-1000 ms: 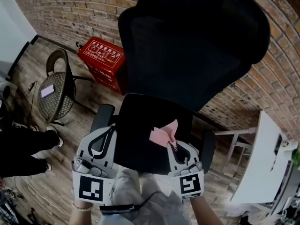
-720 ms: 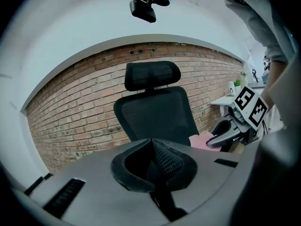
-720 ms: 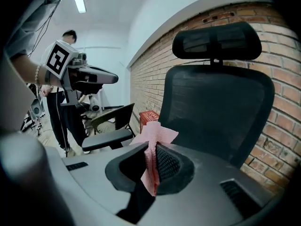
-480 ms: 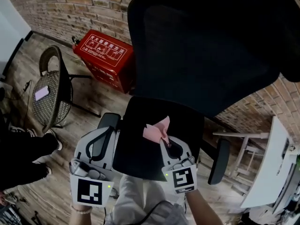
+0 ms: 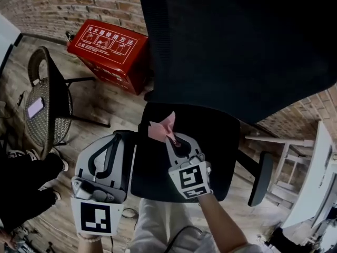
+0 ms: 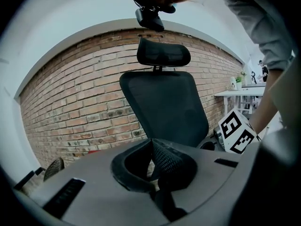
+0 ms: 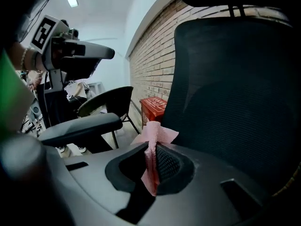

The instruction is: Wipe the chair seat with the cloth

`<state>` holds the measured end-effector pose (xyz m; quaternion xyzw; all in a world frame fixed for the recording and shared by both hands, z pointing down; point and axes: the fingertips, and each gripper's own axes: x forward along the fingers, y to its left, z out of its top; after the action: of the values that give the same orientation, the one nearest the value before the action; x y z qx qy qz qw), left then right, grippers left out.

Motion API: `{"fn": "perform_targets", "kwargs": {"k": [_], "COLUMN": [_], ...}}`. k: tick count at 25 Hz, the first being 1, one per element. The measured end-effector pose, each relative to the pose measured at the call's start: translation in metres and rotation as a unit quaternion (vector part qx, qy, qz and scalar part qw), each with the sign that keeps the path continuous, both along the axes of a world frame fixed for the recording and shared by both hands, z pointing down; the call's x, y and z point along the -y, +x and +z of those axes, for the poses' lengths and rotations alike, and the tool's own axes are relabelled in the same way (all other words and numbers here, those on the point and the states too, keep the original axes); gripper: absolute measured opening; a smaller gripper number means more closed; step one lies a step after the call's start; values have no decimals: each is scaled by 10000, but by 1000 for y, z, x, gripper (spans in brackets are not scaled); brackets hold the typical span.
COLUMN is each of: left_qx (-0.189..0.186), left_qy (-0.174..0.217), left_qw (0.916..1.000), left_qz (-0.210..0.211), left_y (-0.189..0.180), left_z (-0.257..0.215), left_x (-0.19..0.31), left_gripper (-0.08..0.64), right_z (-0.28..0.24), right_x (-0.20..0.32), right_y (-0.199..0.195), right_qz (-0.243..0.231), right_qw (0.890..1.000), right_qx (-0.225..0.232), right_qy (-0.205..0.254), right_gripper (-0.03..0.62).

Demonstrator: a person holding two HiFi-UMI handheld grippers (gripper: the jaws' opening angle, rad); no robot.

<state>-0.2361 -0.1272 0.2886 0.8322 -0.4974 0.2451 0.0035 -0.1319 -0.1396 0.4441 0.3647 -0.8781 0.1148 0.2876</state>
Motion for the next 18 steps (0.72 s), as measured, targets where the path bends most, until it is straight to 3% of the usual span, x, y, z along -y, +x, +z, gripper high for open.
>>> {"fn": "perform_targets", "kwargs": {"k": [5, 12, 18], "left_qx": [-199, -400, -393], "left_qy": [-193, -439, -418], "left_qw": [9995, 9975, 9976], "left_qz": [-124, -374, -393], "left_y": [-5, -19, -23], "left_z": [31, 52, 64], "left_x": [7, 15, 22], "left_gripper": [18, 18, 18], "right_z": [41, 93, 126], "right_x": [26, 33, 34], "right_y": [-21, -52, -68], "right_qz": [101, -852, -1141], "right_qw": [9999, 9952, 9908], "right_qx": [5, -412, -616], "right_qy": [-127, -232, -380], "right_gripper": [55, 55, 55]}}
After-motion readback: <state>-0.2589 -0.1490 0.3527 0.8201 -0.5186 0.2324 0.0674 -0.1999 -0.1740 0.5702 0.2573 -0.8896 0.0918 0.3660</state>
